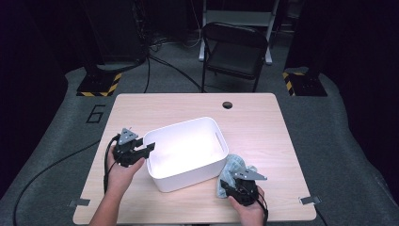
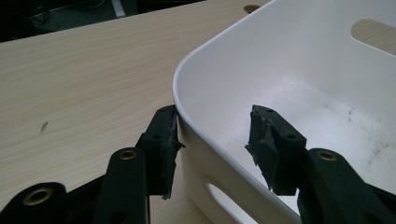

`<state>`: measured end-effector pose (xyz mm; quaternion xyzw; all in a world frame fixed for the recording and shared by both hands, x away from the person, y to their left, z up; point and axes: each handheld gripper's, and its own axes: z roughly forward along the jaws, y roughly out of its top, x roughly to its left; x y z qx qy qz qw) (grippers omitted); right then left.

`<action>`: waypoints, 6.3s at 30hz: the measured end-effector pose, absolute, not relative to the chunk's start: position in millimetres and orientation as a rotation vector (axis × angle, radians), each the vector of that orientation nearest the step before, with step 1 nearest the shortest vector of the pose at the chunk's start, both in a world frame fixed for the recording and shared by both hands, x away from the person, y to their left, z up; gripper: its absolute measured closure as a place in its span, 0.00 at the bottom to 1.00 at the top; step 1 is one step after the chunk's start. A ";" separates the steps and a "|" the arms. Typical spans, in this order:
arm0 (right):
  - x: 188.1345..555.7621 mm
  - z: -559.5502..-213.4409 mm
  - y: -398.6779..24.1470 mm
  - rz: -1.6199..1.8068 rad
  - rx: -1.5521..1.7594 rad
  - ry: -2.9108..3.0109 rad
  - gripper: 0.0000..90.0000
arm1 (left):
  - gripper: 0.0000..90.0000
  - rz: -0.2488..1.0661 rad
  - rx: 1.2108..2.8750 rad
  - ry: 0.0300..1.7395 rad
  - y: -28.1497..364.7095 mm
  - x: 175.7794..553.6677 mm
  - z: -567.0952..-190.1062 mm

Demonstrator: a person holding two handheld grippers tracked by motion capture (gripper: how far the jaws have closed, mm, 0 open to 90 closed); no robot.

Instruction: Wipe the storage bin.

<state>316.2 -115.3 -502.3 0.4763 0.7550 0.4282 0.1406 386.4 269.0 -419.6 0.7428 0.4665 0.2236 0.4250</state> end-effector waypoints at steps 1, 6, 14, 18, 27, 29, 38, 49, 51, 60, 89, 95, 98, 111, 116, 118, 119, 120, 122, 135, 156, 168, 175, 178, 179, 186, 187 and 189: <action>316.4 -501.7 -115.1 1.240 1.374 2.176 0.72 | 0.57 0.556 1.851 1.164 269.1 384.9 -420.0; 317.0 -500.1 -115.7 1.241 1.382 2.171 0.71 | 0.56 0.549 1.825 1.183 265.2 373.2 -420.5; 320.1 -499.5 -119.7 1.249 1.395 2.153 0.71 | 0.54 0.567 1.829 1.204 255.9 356.1 -418.6; 320.4 -498.8 -121.7 1.250 1.409 2.152 0.71 | 0.54 0.557 1.827 1.208 257.8 359.3 -418.1; 320.9 -498.7 -122.8 1.260 1.407 2.151 0.71 | 0.56 0.551 1.845 1.192 264.8 386.6 -418.7; 321.3 -498.6 -122.9 1.260 1.407 2.153 0.71 | 0.61 0.513 1.854 1.171 265.9 390.6 -421.7; 324.6 -497.4 -124.9 1.258 1.411 2.144 0.71 | 0.68 0.522 1.909 1.121 257.4 381.3 -421.4; 327.9 -497.5 -127.3 1.240 1.394 2.168 0.72 | 0.67 0.525 1.850 1.179 255.6 358.4 -423.1; 327.8 -498.5 -126.5 1.211 1.398 2.183 0.70 | 0.67 0.531 1.855 1.184 254.4 357.4 -422.5; 327.2 -499.1 -127.1 1.200 1.420 2.129 0.65 | 0.66 0.536 1.862 1.174 254.2 352.8 -422.5; 325.0 -463.5 -129.1 1.295 1.288 2.072 0.77 | 0.72 0.561 1.881 1.166 250.9 350.4 -421.9; 316.9 -444.3 -129.5 1.341 1.244 2.042 0.77 | 0.72 0.563 1.888 1.159 247.9 347.7 -421.7; 314.6 -439.7 -129.2 1.346 1.224 2.035 0.77 | 0.72 0.566 1.894 1.156 246.8 346.0 -421.4; 324.1 -475.5 -126.3 1.290 1.317 2.126 0.77 | 0.72 0.563 1.885 1.166 244.9 341.1 -421.4; 332.0 -497.4 -123.1 1.206 1.366 2.212 0.77 | 0.72 0.562 1.886 1.171 244.6 340.1 -421.1; 333.9 -501.1 -123.5 1.203 1.383 2.220 0.77 | 0.72 0.565 1.887 1.171 244.1 340.0 -420.8; 334.1 -501.4 -124.0 1.212 1.390 2.214 0.77 | 0.72 0.557 1.893 1.171 244.1 339.1 -420.3; 334.0 -501.2 -124.2 1.213 1.394 2.211 0.77 | 0.72 0.561 1.895 1.169 243.8 338.3 -420.3; 333.7 -500.1 -124.5 1.211 1.384 2.207 0.77 | 0.71 0.560 1.902 1.167 242.7 337.4 -419.9; 324.1 -463.5 -122.9 1.314 1.291 2.145 0.77 | 0.71 0.566 1.892 1.177 241.4 333.3 -420.5; 316.0 -440.7 -120.8 1.388 1.177 2.105 0.78 | 0.71 0.563 1.914 1.161 237.0 330.4 -419.2; 329.1 -479.9 -116.9 1.312 1.283 2.217 0.78 | 0.71 0.562 1.911 1.160 236.2 330.3 -419.2; 336.0 -503.0 -113.0 1.232 1.340 2.301 0.78 | 0.75 0.549 1.900 1.160 238.4 331.0 -418.8; 336.8 -504.6 -112.9 1.236 1.335 2.292 0.78 | 0.76 0.552 1.901 1.155 237.8 330.8 -418.8; 337.2 -505.0 -113.5 1.226 1.320 2.292 0.78 | 0.76 0.547 1.904 1.155 237.4 330.5 -418.7; 337.3 -504.0 -116.3 1.245 1.342 2.273 0.78 | 0.76 0.546 1.915 1.138 234.3 330.2 -418.5; 337.4 -502.5 -116.4 1.249 1.341 2.268 0.78 | 0.76 0.547 1.918 1.133 234.4 330.3 -418.5; 336.3 -497.4 -116.0 1.256 1.329 2.249 0.78 | 0.82 0.528 1.907 1.123 235.3 330.4 -419.3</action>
